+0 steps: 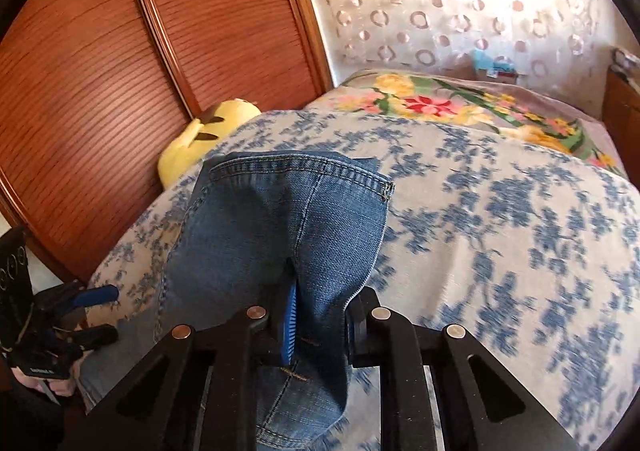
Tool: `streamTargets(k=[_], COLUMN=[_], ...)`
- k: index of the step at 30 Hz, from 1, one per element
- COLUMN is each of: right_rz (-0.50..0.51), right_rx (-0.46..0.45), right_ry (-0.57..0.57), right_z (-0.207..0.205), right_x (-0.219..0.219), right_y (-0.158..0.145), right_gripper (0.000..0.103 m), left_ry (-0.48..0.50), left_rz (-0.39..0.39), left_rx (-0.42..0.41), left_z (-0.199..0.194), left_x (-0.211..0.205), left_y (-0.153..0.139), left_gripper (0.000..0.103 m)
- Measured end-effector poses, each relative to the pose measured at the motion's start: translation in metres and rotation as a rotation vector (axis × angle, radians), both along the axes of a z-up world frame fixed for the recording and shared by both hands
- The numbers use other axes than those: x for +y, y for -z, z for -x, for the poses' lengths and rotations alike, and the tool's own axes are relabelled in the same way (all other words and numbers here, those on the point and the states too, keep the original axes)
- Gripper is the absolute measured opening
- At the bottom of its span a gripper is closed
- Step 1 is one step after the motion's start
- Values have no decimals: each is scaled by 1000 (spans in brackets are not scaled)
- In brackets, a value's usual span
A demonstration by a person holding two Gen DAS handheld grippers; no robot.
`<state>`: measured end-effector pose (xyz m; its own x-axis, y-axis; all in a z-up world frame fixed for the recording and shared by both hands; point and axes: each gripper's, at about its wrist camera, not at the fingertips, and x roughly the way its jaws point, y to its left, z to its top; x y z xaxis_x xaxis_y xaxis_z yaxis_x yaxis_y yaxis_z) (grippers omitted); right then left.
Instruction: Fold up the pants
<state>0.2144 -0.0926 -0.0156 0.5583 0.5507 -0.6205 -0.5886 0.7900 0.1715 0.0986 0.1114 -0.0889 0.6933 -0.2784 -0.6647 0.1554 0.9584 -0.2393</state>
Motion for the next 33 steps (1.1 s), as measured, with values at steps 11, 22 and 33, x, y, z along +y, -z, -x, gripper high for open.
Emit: streamTargets(k=[11,22,33], right_rz=[24,-27,-85], right_rx=[9,67,154], right_ry=[26,35,-33], right_z=[-6,-30,-39], right_x=[-2,2,8], right_y=[-5,7,25], right_gripper=[44,62,45], left_ry=[-7,27,119], left_rz=[66,81,138], left_rx=[-33,70,50], left_z=[7,-5,-2], left_x=[-11,-24,-36], left_y=[-18,15,16], left_gripper=[62,62,27])
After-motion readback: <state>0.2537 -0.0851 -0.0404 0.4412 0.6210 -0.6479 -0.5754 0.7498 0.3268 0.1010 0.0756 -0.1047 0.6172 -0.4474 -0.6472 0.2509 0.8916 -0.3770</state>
